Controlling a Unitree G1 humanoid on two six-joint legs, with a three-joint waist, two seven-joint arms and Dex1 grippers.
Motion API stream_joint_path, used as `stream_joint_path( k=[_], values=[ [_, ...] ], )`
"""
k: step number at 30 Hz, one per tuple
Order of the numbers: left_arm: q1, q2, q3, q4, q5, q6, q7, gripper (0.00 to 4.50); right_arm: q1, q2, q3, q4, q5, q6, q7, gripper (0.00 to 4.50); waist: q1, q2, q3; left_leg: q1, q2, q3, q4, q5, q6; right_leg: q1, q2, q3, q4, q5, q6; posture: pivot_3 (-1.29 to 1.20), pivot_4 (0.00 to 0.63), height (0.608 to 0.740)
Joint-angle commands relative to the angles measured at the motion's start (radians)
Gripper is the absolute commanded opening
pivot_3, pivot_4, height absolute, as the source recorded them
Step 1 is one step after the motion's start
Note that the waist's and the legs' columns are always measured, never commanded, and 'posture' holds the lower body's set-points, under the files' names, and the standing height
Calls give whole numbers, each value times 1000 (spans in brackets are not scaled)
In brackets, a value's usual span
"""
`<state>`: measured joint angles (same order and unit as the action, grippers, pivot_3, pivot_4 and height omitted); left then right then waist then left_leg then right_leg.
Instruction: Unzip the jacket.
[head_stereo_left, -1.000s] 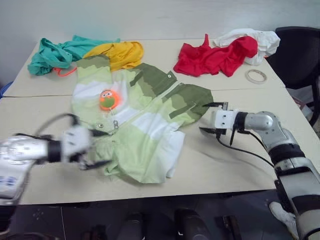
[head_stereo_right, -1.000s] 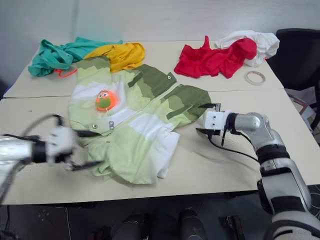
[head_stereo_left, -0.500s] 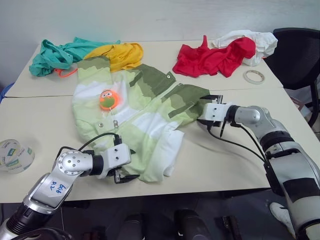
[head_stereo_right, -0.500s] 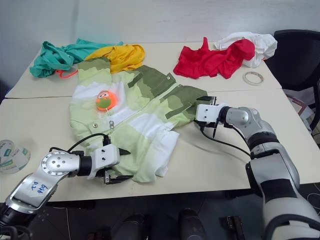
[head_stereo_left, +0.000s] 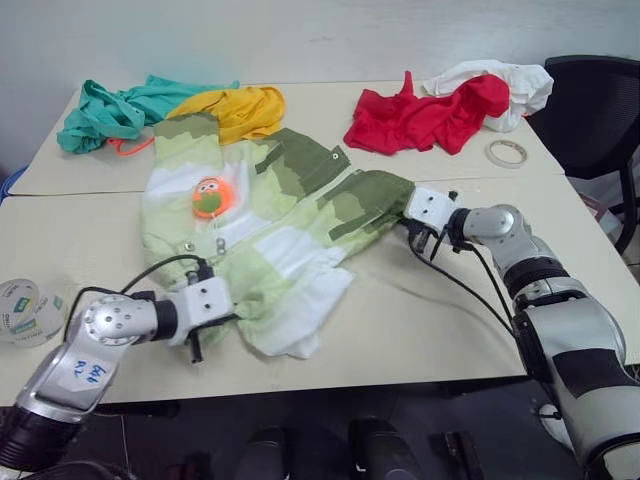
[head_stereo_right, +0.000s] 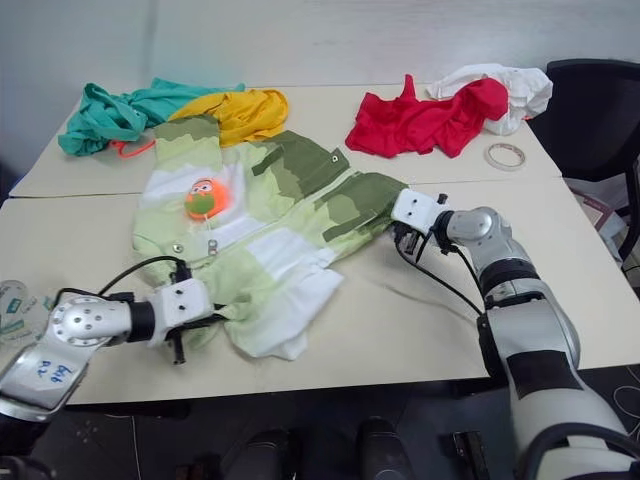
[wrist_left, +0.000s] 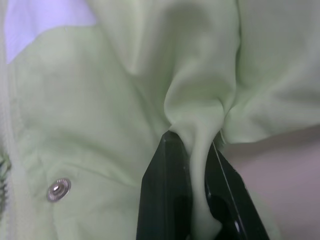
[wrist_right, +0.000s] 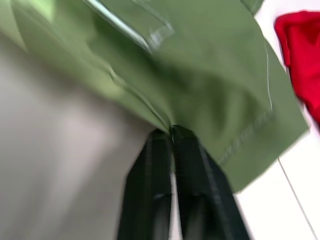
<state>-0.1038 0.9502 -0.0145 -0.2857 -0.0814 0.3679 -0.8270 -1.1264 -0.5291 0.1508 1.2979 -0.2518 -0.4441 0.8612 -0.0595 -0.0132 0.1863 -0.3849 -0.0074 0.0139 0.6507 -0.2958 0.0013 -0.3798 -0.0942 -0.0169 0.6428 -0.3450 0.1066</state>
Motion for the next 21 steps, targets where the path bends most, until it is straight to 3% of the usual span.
stream_joint_path(
  k=[1,5,10,13,16,21],
  values=[
    [17,11,54,99,-3,-4,-10,0,24,-47,-38,-66,73,16,179,24,2,0,0,0,0,0,0,0,0,0,0,0,0,0,0,0,150,740],
    [-14,0,92,154,-68,-55,-70,0,105,-81,-32,-194,144,31,431,24,3,0,0,0,0,0,0,0,0,0,0,0,0,0,0,0,150,740],
    [-29,50,124,260,-95,-192,-189,0,325,-159,-63,-611,344,190,694,24,7,2,1,-2,0,0,1,-1,0,-1,0,-2,0,0,0,0,150,740],
    [-32,56,140,306,-119,-282,-246,0,419,-166,-110,-782,434,251,663,24,10,2,1,-2,0,-1,1,-2,0,-2,-1,-4,-1,0,0,0,150,740],
    [-29,27,173,315,-172,-305,-269,0,466,-162,-110,-889,482,350,638,605,8,2,1,-2,0,0,2,-2,0,-2,-1,-4,-1,0,0,0,150,740],
    [29,27,201,288,-188,-320,-288,1300,439,-125,-82,-851,431,251,564,2276,13,2,1,-2,1,0,2,-2,1,-2,-2,-4,-1,0,0,0,150,740]
  ],
)
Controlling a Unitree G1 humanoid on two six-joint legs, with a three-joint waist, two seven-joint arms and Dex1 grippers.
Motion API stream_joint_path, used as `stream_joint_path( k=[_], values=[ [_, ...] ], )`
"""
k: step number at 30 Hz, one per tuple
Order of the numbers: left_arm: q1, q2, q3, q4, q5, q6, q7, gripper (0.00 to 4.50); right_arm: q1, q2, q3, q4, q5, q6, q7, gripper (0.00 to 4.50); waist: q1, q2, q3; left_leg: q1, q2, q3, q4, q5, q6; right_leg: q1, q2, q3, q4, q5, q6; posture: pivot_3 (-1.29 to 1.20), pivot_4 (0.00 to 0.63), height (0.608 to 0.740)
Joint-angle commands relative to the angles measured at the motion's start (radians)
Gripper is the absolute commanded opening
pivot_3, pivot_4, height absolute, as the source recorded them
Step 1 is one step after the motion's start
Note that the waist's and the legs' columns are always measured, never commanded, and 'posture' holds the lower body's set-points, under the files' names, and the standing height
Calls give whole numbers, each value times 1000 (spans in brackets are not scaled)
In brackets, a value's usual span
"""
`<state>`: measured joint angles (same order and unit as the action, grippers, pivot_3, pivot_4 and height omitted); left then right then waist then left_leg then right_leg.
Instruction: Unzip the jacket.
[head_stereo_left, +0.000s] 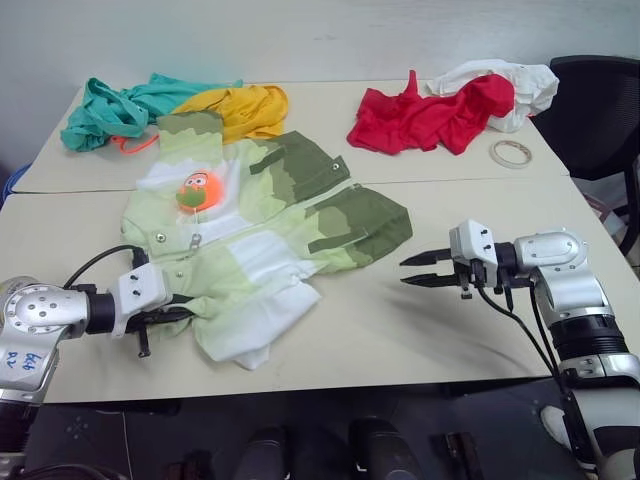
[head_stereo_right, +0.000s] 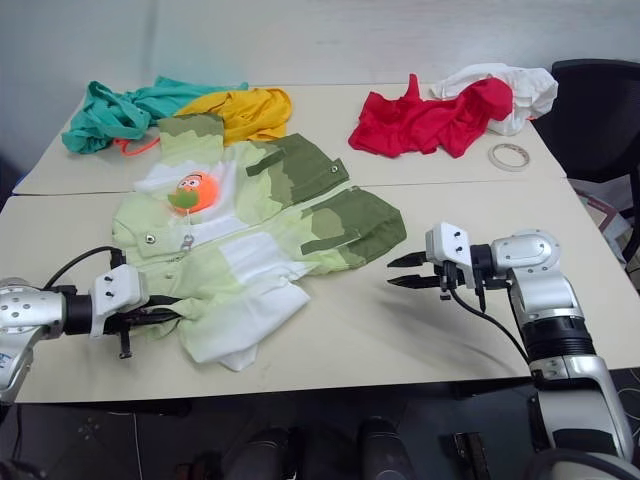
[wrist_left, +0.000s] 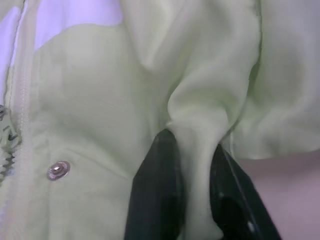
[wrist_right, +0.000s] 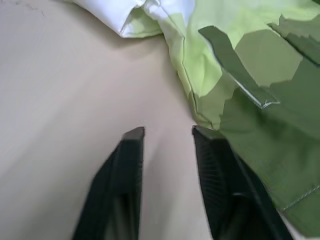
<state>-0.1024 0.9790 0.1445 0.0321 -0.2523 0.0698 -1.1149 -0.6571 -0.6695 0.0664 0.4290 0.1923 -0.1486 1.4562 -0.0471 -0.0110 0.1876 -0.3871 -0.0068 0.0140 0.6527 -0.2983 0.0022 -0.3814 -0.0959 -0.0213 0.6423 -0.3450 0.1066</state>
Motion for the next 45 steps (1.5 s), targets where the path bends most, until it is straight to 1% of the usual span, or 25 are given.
stream_joint_path(
  k=[1,2,4,5,6,8,10,12,14,16,17,19,22,24,27,28,30,32,34,36,38,39,42,44,45],
  values=[
    [46,0,47,-32,-11,-27,3,1606,-61,22,18,59,-37,-65,-37,2583,-2,0,0,0,0,0,0,0,0,0,0,0,0,0,0,0,150,740],
    [58,3,50,-33,-6,-32,4,1895,-82,28,29,91,-54,-83,-40,2938,-4,0,0,0,0,0,0,0,0,-1,0,1,0,0,0,0,150,740],
    [77,3,59,-26,13,-53,24,2541,-170,50,71,222,-147,-194,-112,3603,-6,0,0,0,0,1,0,0,0,-1,0,1,0,0,0,0,150,740],
    [81,2,62,-19,26,-67,38,2773,-209,65,91,281,-184,-228,-142,3879,-8,0,0,0,0,1,0,0,0,-2,0,1,0,0,0,0,150,740],
    [84,5,61,-12,42,-76,49,2784,-247,86,108,343,-213,-254,-169,4214,-8,0,0,0,0,2,-1,0,0,-3,0,2,1,0,0,0,150,740],
    [87,11,57,-4,62,-86,59,2784,-295,117,127,432,-248,-286,-208,4214,-8,0,0,0,0,3,-1,0,0,-4,0,1,2,0,0,0,150,740],
    [81,11,48,-5,84,-72,80,2784,-353,136,198,535,-388,-293,-377,4214,-9,0,0,-1,0,4,-2,0,0,-5,0,1,3,0,0,0,150,740],
    [75,9,34,-15,99,-52,92,2784,-397,171,223,621,-433,-291,-455,4214,-9,0,0,-3,0,8,-1,0,0,-10,-1,1,5,0,0,0,150,740],
    [73,10,21,-19,114,-43,95,2391,-425,196,236,680,-454,-278,-488,4258,-9,-1,0,-2,0,9,0,0,0,-9,-1,1,7,0,0,0,150,740],
    [71,17,8,-18,129,-32,89,1939,-447,212,240,725,-461,-208,-468,3878,-10,-1,-1,-1,0,10,1,0,0,-9,-2,1,9,0,0,0,150,740],
    [67,19,2,-11,139,-31,90,1591,-457,220,233,745,-452,-160,-443,3649,-10,-1,-1,0,0,11,1,0,0,-8,-2,1,10,0,0,0,150,740],
    [48,23,-13,13,165,-35,101,964,-483,245,183,780,-391,14,-385,2981,-10,-2,-2,2,0,11,1,0,0,-7,-2,1,11,0,0,0,150,740],
    [5,16,-37,54,197,-48,121,44,-499,250,144,793,-337,226,-232,2015,-6,-2,-2,3,1,10,1,0,1,-6,-3,1,11,1,-1,0,150,740],
    [-29,7,-55,77,200,-57,117,0,-475,217,166,765,-354,241,-155,1274,-3,-1,-3,3,1,10,1,0,1,-6,-3,1,11,1,-1,0,150,740],
    [-63,-10,-80,94,159,-48,66,0,-431,170,170,684,-333,291,-25,235,9,-1,-3,3,0,10,0,-1,1,-7,-3,0,11,1,-1,0,150,740],
    [-68,-16,-88,88,128,-29,31,0,-409,149,172,636,-320,316,33,19,12,-1,-3,3,0,10,0,-1,2,-7,-3,0,11,1,-1,0,150,740],
    [-74,-21,-109,64,73,-8,-50,0,-334,78,216,475,-268,388,133,19,21,-1,-3,1,0,10,1,-1,2,-8,-4,-1,11,1,-1,0,150,740],
    [-76,-23,-132,35,36,-14,-126,0,-196,-92,312,153,-84,525,158,19,33,0,-4,-2,0,9,3,-3,3,-9,-4,-2,11,1,-1,0,150,740],
    [-78,-30,-146,20,9,-29,-178,0,-73,-254,356,-122,87,639,158,19,47,3,-4,-4,-1,8,8,-8,4,-10,-5,-4,12,1,-2,0,150,740],
    [-78,-43,-154,17,-12,-71,-217,0,60,-409,334,-362,253,734,158,19,50,6,-4,-7,-1,6,12,-12,6,-10,-6,-7,11,1,-2,0,150,740],
    [-73,-51,-160,18,-13,-105,-239,0,194,-505,261,-542,352,804,158,19,47,7,-3,-9,-1,6,15,-15,8,-9,-8,-14,5,1,-2,0,150,740],
    [-71,-54,-162,20,-13,-122,-250,0,251,-532,221,-604,387,832,148,19,43,8,-3,-13,-1,8,15,-15,9,-9,-9,-18,0,1,-2,0,150,740],
    [-66,-58,-162,46,-4,-166,-264,0,423,-584,102,-755,477,882,74,19,39,7,-3,-11,0,11,17,-15,10,-8,-11,-27,0,1,0,0,150,740],
    [-66,-58,-156,73,9,-194,-255,0,511,-511,20,-791,450,860,-89,19,41,5,-2,-6,1,13,18,-14,10,-5,-11,-30,-1,1,0,0,150,740],
    [-65,-56,-153,78,11,-192,-249,0,532,-472,-12,-794,440,852,-151,19,41,4,-2,-1,1,13,16,-14,10,0,-11,-30,-2,1,0,0,150,740]
  ],
)
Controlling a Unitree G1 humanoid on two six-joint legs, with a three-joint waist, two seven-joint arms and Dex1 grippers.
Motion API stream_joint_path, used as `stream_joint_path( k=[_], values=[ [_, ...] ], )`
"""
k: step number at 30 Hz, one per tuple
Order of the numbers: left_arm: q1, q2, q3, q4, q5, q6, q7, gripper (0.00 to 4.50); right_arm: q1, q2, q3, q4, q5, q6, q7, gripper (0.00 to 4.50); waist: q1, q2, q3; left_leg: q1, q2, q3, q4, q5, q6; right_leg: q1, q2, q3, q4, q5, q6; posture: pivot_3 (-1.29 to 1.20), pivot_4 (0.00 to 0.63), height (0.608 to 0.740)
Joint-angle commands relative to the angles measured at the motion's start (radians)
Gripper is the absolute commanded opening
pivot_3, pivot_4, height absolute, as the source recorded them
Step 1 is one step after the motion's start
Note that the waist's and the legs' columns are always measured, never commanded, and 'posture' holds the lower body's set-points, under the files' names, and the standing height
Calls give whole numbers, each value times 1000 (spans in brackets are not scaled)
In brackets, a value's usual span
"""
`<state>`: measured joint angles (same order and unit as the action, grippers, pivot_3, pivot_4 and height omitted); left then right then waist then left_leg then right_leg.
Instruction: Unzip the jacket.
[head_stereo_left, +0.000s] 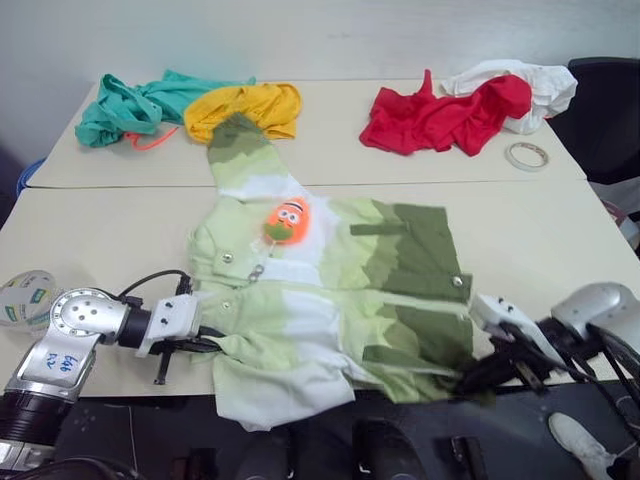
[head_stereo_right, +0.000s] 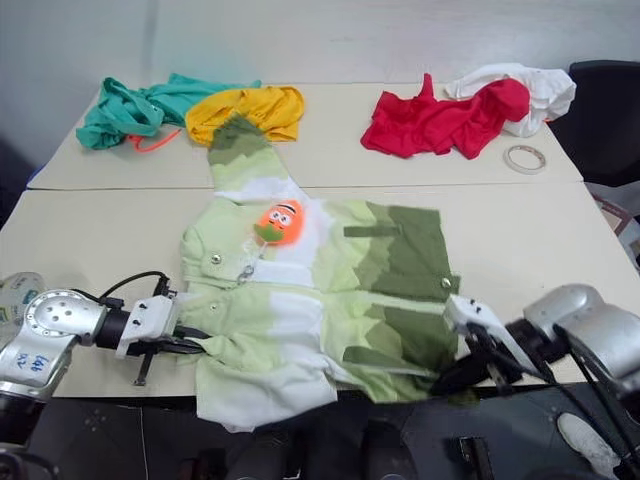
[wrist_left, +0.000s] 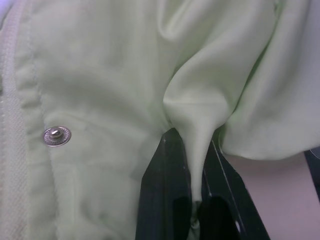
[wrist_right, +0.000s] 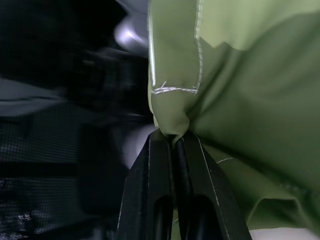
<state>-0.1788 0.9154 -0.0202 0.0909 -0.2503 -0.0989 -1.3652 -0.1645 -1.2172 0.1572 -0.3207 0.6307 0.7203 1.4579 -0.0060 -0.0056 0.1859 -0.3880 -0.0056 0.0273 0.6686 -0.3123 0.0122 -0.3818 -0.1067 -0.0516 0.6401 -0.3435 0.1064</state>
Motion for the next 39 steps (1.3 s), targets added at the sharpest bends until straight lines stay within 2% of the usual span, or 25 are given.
stream_joint_path(
  k=[1,2,5,7,10,12,13,14,16,17,19,23,26,29,33,38,39],
  values=[
    [20,17,23,5,-19,39,0,0,65,88,-130,-46,-3,-31,-162,253,0,-2,0,5,1,-1,-2,-1,2,6,0,0,-2,0,-1,0,150,740],
    [30,25,36,-14,-51,104,-1,0,87,94,-152,-46,-9,-63,-151,526,2,-1,0,7,1,-1,-2,-3,4,8,0,2,-3,1,-1,0,150,740],
    [104,64,111,-116,-157,282,7,741,146,95,-245,-31,37,-79,-109,1467,3,0,1,7,1,-1,-4,-3,5,7,-3,4,-3,2,-1,0,150,740],
    [158,92,156,-167,-192,350,12,1356,166,85,-312,-30,85,-49,-85,2134,2,0,1,6,1,-3,-4,-1,0,7,-3,4,-5,2,-1,0,150,740],
    [239,119,291,-240,-319,539,42,2360,146,62,-435,-5,185,18,-43,3218,0,0,1,4,1,-4,-5,-1,0,7,-3,2,-8,2,-2,0,150,740],
    [266,134,372,-270,-390,644,55,2958,82,53,-469,28,264,98,-41,3867,1,0,1,3,1,-4,-4,-1,0,7,-3,2,-9,2,-2,0,150,740],
    [271,141,411,-278,-426,701,65,3304,13,52,-461,52,309,150,-48,4275,1,0,1,3,1,-5,-4,0,0,7,-3,2,-10,2,-1,0,150,740],
    [270,146,442,-283,-459,752,78,3538,-74,70,-445,80,341,190,-75,4487,-2,1,2,3,1,-5,-4,0,0,8,-3,1,-10,2,-2,0,150,740],
    [253,139,476,-289,-497,809,108,4253,-222,124,-406,119,372,233,-128,4500,-4,3,3,3,1,-5,-4,-1,4,8,-4,1,-11,4,-3,0,150,740],
    [213,116,473,-281,-488,782,137,4485,-310,194,-348,136,311,185,-178,4500,-5,4,3,3,1,-6,-4,-1,4,7,-4,1,-11,4,-4,0,150,740],
    [129,56,440,-253,-414,650,187,4485,-442,324,-220,174,161,60,-242,4500,-8,3,2,4,1,-7,-6,-1,3,8,-4,0,-11,4,-4,0,150,740],
    [-13,-27,260,-138,-184,360,217,4485,-652,632,13,392,-149,-154,-432,4500,-15,3,2,1,-1,-5,-7,4,-4,2,-3,-1,-9,5,-4,0,150,740],
    [-91,-72,167,-27,-80,214,217,4485,-771,810,138,616,-338,-301,-532,4500,-22,3,2,-7,-3,2,-5,6,-3,-11,-3,-3,7,5,-3,0,150,740],
    [-123,-91,133,29,-52,177,212,4485,-857,951,149,827,-397,-373,-581,4500,-32,1,1,-15,-4,5,-3,6,0,-20,-3,-17,10,5,-3,0,150,740],
    [-113,-91,113,49,-46,172,198,4485,-938,1091,140,1070,-444,-449,-582,4500,-51,0,1,-15,-7,6,-1,5,3,-20,-8,-27,13,5,-3,0,150,740],
    [-69,-78,107,41,-33,196,201,4485,-994,1172,137,1253,-515,-511,-589,4500,-54,1,1,-13,-6,6,1,7,3,-17,-9,-26,14,5,-3,0,150,740],
    [-62,-80,107,38,-29,203,210,4498,-996,1179,128,1268,-517,-533,-582,4323,-54,1,1,-11,-6,6,1,7,3,-16,-9,-25,14,5,-3,0,150,740]
  ],
)
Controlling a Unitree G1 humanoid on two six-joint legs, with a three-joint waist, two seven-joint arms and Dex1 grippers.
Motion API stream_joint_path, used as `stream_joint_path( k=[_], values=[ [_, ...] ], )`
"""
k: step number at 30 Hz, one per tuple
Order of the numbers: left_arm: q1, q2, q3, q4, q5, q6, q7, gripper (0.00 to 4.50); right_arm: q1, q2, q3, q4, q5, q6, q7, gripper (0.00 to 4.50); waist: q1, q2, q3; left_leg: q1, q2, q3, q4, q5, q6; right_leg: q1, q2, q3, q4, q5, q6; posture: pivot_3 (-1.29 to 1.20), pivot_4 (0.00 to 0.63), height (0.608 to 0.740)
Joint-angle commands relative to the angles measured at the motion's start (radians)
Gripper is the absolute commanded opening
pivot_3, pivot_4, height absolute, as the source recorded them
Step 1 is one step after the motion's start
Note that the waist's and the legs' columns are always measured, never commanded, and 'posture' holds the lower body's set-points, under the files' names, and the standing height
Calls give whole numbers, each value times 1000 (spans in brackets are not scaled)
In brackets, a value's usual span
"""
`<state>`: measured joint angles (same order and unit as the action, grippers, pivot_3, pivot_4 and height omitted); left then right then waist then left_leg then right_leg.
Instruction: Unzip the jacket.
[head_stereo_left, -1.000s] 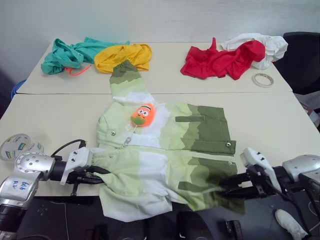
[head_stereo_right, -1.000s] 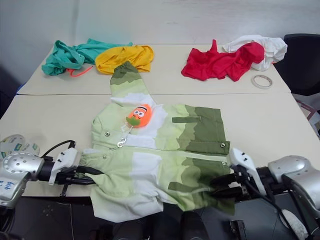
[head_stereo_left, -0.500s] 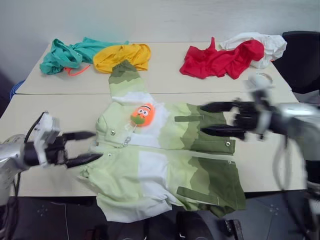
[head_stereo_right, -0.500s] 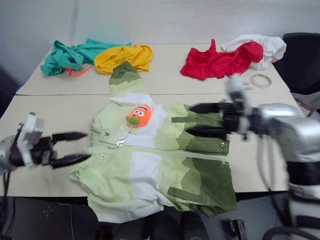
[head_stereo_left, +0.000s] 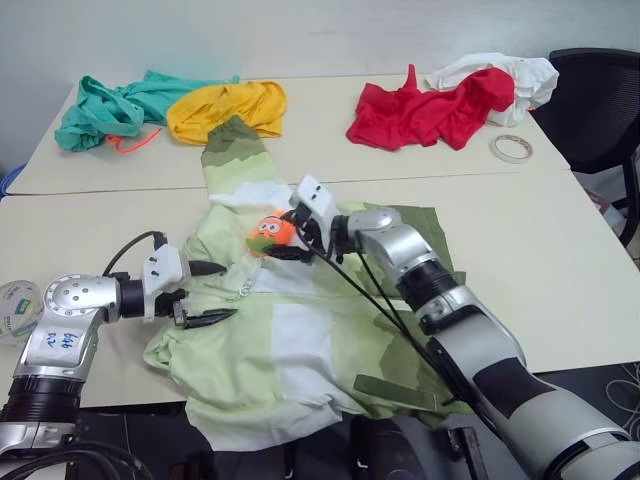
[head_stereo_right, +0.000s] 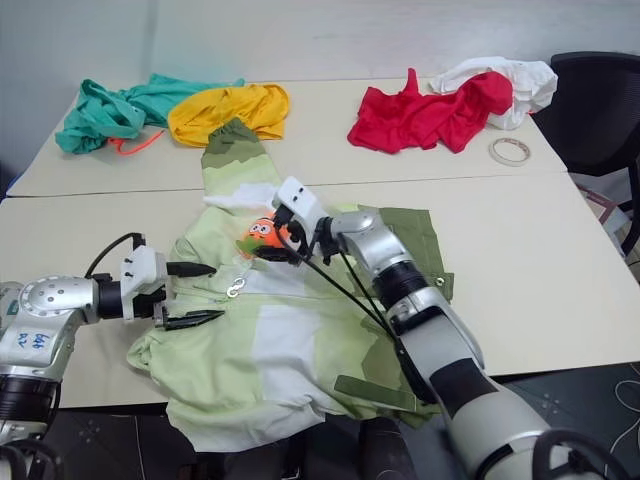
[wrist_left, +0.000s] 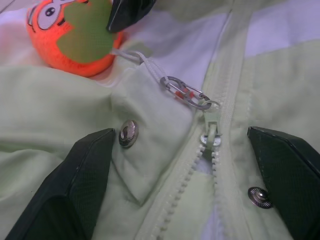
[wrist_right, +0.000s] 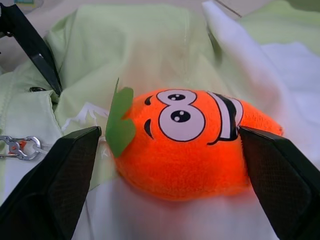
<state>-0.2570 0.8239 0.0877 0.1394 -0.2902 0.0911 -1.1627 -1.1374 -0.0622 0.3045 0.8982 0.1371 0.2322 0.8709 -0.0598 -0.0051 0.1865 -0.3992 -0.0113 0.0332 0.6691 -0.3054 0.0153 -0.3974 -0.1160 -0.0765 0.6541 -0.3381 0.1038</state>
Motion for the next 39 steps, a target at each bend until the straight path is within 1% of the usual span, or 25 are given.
stream_joint_path(
  k=[1,2,3,6,8,11,13,14,15,19,21,23,26,27,29,31,34,39],
  values=[
    [24,8,-3,-11,21,18,23,4500,-20,28,-30,49,-19,-55,18,4129,0,0,0,1,0,0,0,0,0,1,0,1,0,0,0,0,150,740],
    [32,6,-6,-10,33,19,37,4500,-15,29,-40,40,-14,-67,36,3914,1,0,0,2,1,0,-1,0,0,2,0,2,0,0,0,0,150,740],
    [38,2,-9,-6,49,14,57,4500,-7,27,-52,26,-6,-73,53,3596,1,0,0,4,1,0,-2,0,0,3,-1,3,0,0,0,0,150,740],
    [37,-12,-17,21,108,-20,131,4500,25,6,-75,-27,-7,-99,80,2532,1,0,0,8,1,0,-4,0,-1,5,-1,6,0,0,0,0,150,740],
    [40,-38,-19,22,117,11,181,4500,80,-49,-103,-126,13,-128,122,1857,7,0,0,8,1,0,-4,-1,-2,5,-1,9,0,0,0,0,150,740],
    [52,-53,-29,13,123,50,212,4500,172,-143,-138,-287,31,-135,162,867,24,0,0,8,1,0,-3,-1,-1,6,-1,11,0,0,0,0,150,740],
    [56,-55,-32,9,122,74,225,4500,250,-227,-172,-420,60,-109,188,258,33,0,0,9,1,1,-2,-1,-1,7,-2,12,0,0,0,0,150,740],
    [58,-57,-33,7,118,88,232,4500,287,-263,-190,-479,76,-92,193,29,35,0,0,9,1,1,-2,-1,-1,7,-2,12,0,0,0,0,150,740],
    [59,-57,-33,4,114,101,235,4500,316,-291,-206,-528,89,-73,194,29,36,0,0,9,1,1,-2,-1,-1,7,-2,12,0,0,0,0,150,740],
    [55,-66,-53,41,152,114,283,4500,502,-475,-337,-756,158,42,183,29,39,2,-2,12,1,1,-3,-1,-1,9,-2,12,-1,0,0,0,150,740],
    [54,-71,-54,45,147,125,293,4500,573,-542,-404,-823,187,87,167,29,42,4,-3,13,2,2,-4,-1,-1,11,-2,12,-3,0,0,0,150,740],
    [60,-65,-62,42,146,126,287,4500,656,-617,-483,-877,209,123,155,29,49,5,-4,16,3,3,-5,-1,-1,14,-1,12,-10,0,0,0,150,740],
    [61,-52,-77,58,151,114,278,4500,802,-753,-612,-875,194,118,155,29,59,6,-4,27,5,4,-7,-5,-2,24,0,12,-13,0,0,0,150,740],
    [61,-48,-79,63,152,108,277,4500,830,-779,-629,-873,191,114,151,29,59,7,-4,29,6,4,-8,-8,2,26,0,12,-14,0,0,0,150,740],
    [49,-46,-80,79,143,102,269,4500,892,-847,-685,-807,161,93,130,29,58,9,-5,30,6,4,-8,-8,2,28,0,13,-16,0,0,0,150,740],
    [32,-46,-84,85,137,111,266,4500,924,-889,-732,-741,141,61,102,29,57,11,-7,32,6,4,-9,-8,2,29,0,13,-16,0,0,0,150,740],
    [11,-44,-98,93,148,105,267,4500,923,-906,-761,-690,120,19,47,29,56,14,-8,33,6,5,-9,-8,2,29,0,13,-16,0,0,0,150,740],
    [-1,-20,-142,142,202,36,265,4500,863,-907,-738,-623,83,-68,-19,29,59,16,-10,33,6,5,-9,-7,2,30,0,13,-16,0,0,0,150,740]
  ],
)
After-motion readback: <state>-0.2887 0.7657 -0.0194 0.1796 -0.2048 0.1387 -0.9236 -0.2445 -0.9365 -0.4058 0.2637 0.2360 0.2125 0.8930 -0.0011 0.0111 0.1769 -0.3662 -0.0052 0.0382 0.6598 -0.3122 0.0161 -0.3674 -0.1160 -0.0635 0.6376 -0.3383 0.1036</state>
